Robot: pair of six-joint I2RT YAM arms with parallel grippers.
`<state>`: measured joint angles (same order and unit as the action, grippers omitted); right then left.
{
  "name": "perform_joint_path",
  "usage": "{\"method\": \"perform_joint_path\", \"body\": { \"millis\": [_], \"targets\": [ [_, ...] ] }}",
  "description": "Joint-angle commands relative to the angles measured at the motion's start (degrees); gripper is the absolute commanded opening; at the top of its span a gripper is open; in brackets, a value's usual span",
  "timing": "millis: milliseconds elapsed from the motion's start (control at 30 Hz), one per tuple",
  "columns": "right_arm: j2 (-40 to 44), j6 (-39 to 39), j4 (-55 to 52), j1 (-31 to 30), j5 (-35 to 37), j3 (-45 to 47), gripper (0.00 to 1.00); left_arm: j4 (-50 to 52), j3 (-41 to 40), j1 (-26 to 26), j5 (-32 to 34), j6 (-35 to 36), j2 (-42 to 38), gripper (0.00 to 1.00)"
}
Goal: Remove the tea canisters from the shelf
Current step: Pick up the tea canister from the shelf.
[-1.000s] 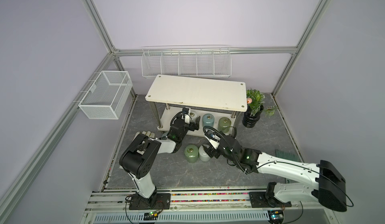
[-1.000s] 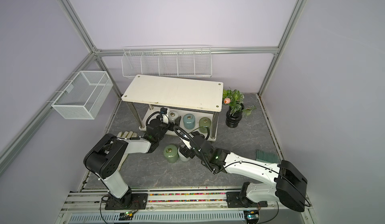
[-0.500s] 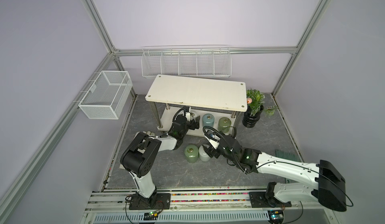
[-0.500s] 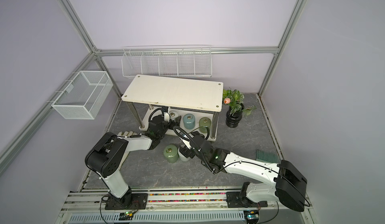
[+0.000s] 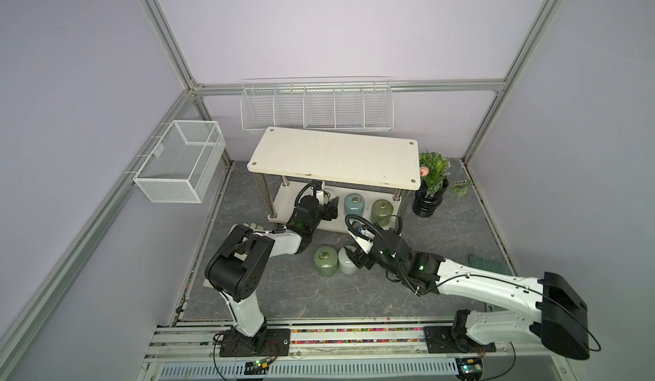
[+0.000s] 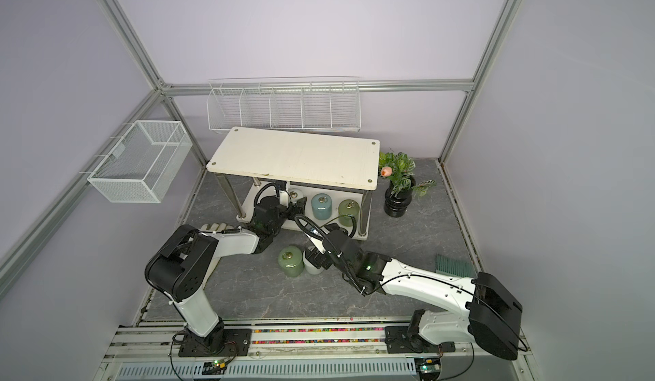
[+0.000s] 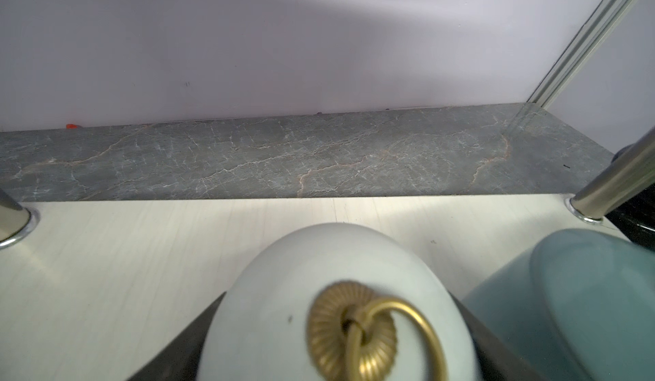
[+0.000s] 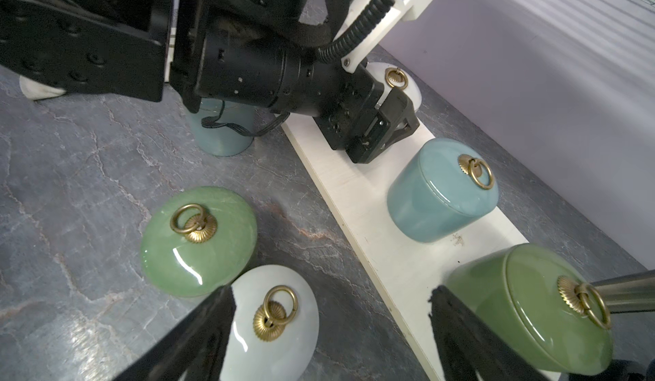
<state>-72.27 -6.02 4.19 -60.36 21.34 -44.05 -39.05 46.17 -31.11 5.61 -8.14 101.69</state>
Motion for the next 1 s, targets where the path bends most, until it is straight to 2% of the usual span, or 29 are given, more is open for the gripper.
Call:
{"method": "perform_joint_path", "body": {
  "millis": [0,533,967],
  "targets": [
    [-0.22,-0.52,1.88,0.44,-0.38,-0.81,0.89,-1.29,-0.14,0.34,0.9,-0.27,0.57,0.85],
    [-0.06,-0.25,1.59,0.47,-0.43,-0.78,0.89,-2.31,-2.66,0.34,-1.12,1.26,-3.79,0.82],
    [0.33,-0.2,1.96,0.47,-0.03,-0.33,0.89,5.38,-5.04,0.34,-0.47,2.68,-15.31,0.82]
  ]
}}
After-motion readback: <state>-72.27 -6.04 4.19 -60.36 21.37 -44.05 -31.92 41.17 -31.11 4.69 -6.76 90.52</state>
